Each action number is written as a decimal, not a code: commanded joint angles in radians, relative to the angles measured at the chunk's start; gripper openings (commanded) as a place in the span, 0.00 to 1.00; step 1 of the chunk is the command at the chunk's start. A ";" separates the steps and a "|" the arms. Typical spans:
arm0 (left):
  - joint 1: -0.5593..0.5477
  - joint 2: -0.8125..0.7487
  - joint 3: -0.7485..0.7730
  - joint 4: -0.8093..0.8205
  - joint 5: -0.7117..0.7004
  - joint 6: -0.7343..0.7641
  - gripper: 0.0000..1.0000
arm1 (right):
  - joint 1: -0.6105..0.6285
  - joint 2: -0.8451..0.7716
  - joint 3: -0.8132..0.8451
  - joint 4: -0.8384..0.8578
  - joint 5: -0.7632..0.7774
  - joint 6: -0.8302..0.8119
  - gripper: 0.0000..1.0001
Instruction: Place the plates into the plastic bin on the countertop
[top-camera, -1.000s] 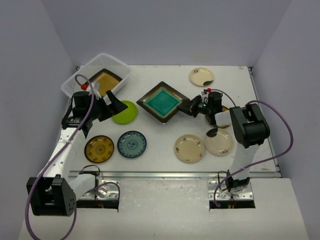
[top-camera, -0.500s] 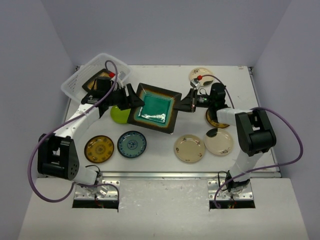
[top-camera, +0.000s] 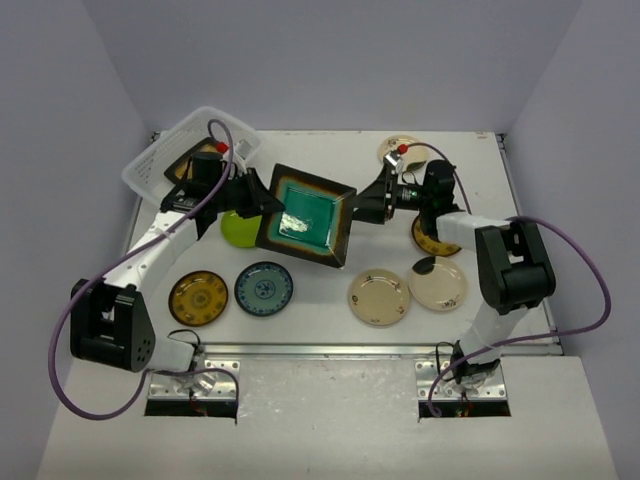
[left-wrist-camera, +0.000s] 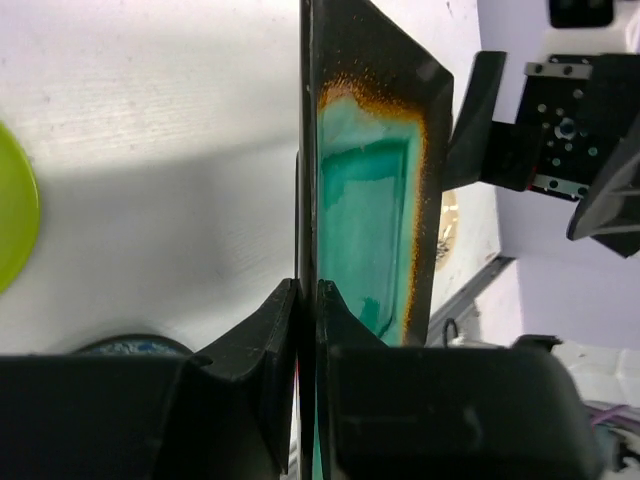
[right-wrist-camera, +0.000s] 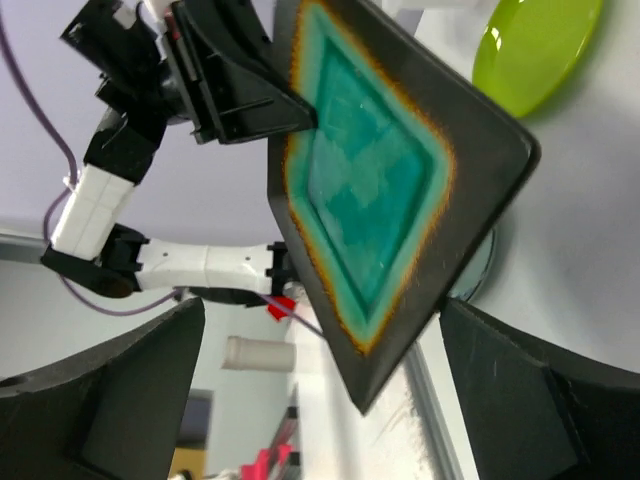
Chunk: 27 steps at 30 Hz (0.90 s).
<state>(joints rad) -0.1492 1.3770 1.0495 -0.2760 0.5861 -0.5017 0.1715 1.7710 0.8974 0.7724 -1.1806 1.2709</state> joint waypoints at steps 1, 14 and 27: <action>0.187 -0.100 0.048 0.110 -0.004 -0.163 0.00 | -0.053 -0.154 0.074 -0.419 0.096 -0.321 0.99; 0.590 -0.049 0.087 0.211 -0.321 -0.548 0.00 | -0.054 -0.529 -0.077 -0.830 0.466 -0.639 0.99; 0.560 0.226 0.249 0.404 -0.471 -0.663 0.00 | -0.055 -0.758 -0.259 -0.784 0.385 -0.607 0.99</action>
<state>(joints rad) 0.4398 1.5755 1.1846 -0.1498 0.1176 -1.0705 0.1139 1.0653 0.6412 -0.0401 -0.7710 0.6804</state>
